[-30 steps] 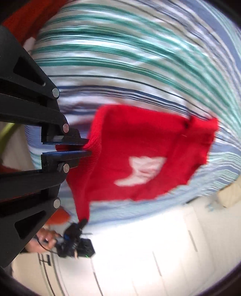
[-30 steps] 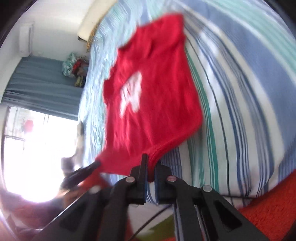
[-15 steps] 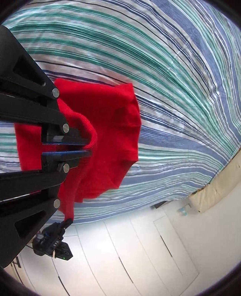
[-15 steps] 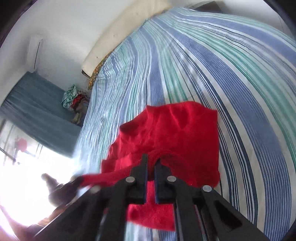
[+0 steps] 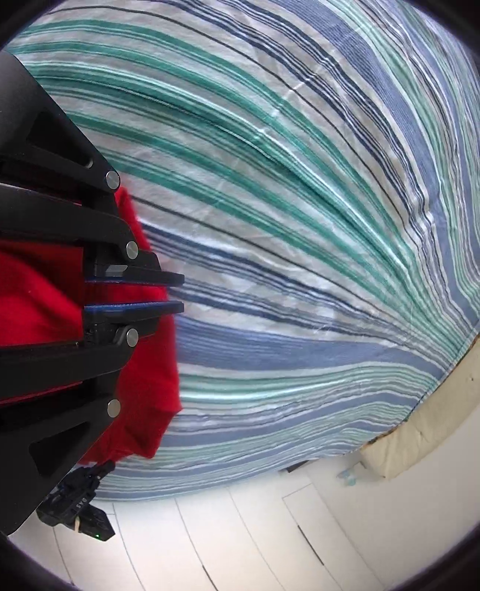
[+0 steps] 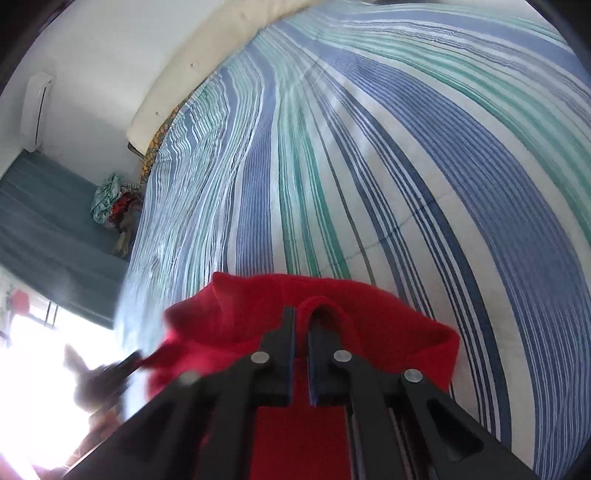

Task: Fold small clothes
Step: 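Lift the hem with both grippers and fold it over toward the collar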

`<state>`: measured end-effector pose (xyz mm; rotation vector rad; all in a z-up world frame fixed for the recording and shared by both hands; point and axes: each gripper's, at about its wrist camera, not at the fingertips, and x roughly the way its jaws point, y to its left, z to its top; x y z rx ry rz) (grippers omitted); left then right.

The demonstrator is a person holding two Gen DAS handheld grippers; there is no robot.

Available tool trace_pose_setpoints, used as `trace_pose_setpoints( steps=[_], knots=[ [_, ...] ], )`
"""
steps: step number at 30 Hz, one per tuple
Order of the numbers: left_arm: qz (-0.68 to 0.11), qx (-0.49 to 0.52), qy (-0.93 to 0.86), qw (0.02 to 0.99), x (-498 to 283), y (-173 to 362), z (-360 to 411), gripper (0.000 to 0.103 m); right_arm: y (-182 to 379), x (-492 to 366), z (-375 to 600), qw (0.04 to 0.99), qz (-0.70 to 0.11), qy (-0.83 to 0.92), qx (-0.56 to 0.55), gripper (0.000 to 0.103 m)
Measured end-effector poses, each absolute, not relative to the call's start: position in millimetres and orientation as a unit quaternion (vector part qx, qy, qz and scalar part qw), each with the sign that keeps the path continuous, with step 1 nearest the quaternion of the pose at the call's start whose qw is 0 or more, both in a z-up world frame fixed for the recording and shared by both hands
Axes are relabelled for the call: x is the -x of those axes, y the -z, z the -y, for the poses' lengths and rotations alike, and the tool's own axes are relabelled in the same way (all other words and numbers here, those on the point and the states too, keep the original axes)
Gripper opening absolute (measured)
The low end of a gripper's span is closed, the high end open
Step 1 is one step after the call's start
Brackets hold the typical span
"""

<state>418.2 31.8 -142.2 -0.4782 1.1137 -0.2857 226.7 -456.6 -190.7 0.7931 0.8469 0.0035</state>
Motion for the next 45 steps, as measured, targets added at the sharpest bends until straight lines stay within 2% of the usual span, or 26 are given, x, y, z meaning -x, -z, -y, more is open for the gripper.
trace_pose_setpoints(
  steps=[3,4,5,6,7,8,11,14,16,17,18,21,24,25,26,31,34,36,38,40,43,45],
  knots=[
    [-0.514,0.213,0.145,0.818,-421.4,133.1,-35.4,0.027,198.0,-241.4,455.6,0.833,-0.405,-0.009,-0.377,0.013],
    [-0.508,0.2,0.165,0.821,-416.4,125.0,-33.2,0.033,195.0,-241.4,455.3,0.834,-0.4,-0.015,-0.379,0.021],
    [-0.504,0.18,0.191,0.823,-409.1,116.4,-28.8,0.047,189.0,-239.1,454.8,0.84,-0.392,-0.02,-0.376,0.033],
    [-0.5,0.155,0.223,0.822,-400.9,109.1,-22.3,0.059,183.9,-236.8,454.0,0.844,-0.385,-0.024,-0.372,0.04],
    [-0.498,0.124,0.255,0.819,-392.6,103.9,-13.8,0.062,176.6,-232.1,454.4,0.849,-0.379,-0.029,-0.366,0.055],
    [-0.499,0.094,0.278,0.815,-385.0,101.0,-4.6,0.063,170.9,-226.8,454.6,0.854,-0.376,-0.029,-0.359,0.061],
    [-0.51,0.003,0.308,0.803,-370.7,104.2,26.7,0.062,158.1,-211.6,460.3,0.859,-0.373,-0.037,-0.349,0.061],
    [-0.525,-0.032,0.289,0.8,-374.9,120.5,42.9,0.056,154.8,-200.6,471.2,0.85,-0.377,-0.036,-0.367,0.061],
    [-0.541,-0.022,0.278,0.793,-386.3,134.3,47.9,0.043,151.5,-200.4,472.7,0.852,-0.39,-0.035,-0.347,0.061],
    [-0.546,-0.023,0.275,0.791,-390.4,139.3,49.8,0.026,150.4,-202.2,472.2,0.853,-0.399,-0.038,-0.335,0.061],
    [-0.55,-0.032,0.27,0.79,-393.9,144.2,53.9,0.004,150.6,-205.5,472.4,0.851,-0.408,-0.045,-0.328,0.061],
    [-0.539,-0.078,0.242,0.803,-396.7,147.2,63.7,0.002,158.4,-227.2,461.5,0.839,-0.444,-0.068,-0.307,0.059],
    [-0.522,-0.042,0.211,0.825,-409.9,138.6,48.2,0.001,171.5,-251.4,443.5,0.84,-0.479,-0.063,-0.247,0.045],
    [-0.522,-0.028,0.203,0.828,-415.1,137.7,41.6,0.001,177.1,-258.9,436.6,0.841,-0.491,-0.059,-0.221,0.031],
    [-0.524,-0.023,0.198,0.828,-418.8,138.8,38.1,0.001,183.8,-264.4,431.7,0.841,-0.502,-0.045,-0.199,0.003],
    [-0.531,-0.046,0.179,0.827,-419.1,158.0,41.1,0.002,199.7,-265.2,434.1,0.843,-0.503,0.043,-0.184,0.004],
    [-0.542,-0.037,0.17,0.822,-418.0,162.1,40.3,0.017,205.1,-266.6,427.2,0.842,-0.512,0.054,-0.161,0.005],
    [-0.533,-0.025,0.173,0.828,-413.8,149.0,33.5,0.039,198.2,-267.3,425.5,0.845,-0.51,0.049,-0.155,0.012],
    [-0.506,-0.038,0.164,0.846,-401.2,127.1,24.0,0.056,182.8,-259.8,426.8,0.851,-0.498,0.046,-0.157,0.041],
    [-0.478,-0.051,0.163,0.861,-380.5,105.5,15.5,0.061,159.4,-242.8,427.1,0.87,-0.469,0.054,-0.141,0.049],
    [-0.452,-0.057,0.198,0.868,-331.3,84.4,13.3,0.066,130.2,-212.6,419.7,0.888,-0.439,0.021,-0.139,0.049],
    [-0.443,-0.061,0.23,0.864,-298.7,84.2,19.3,0.073,119.9,-192.9,405.3,0.891,-0.427,-0.039,-0.15,0.049]
  ],
)
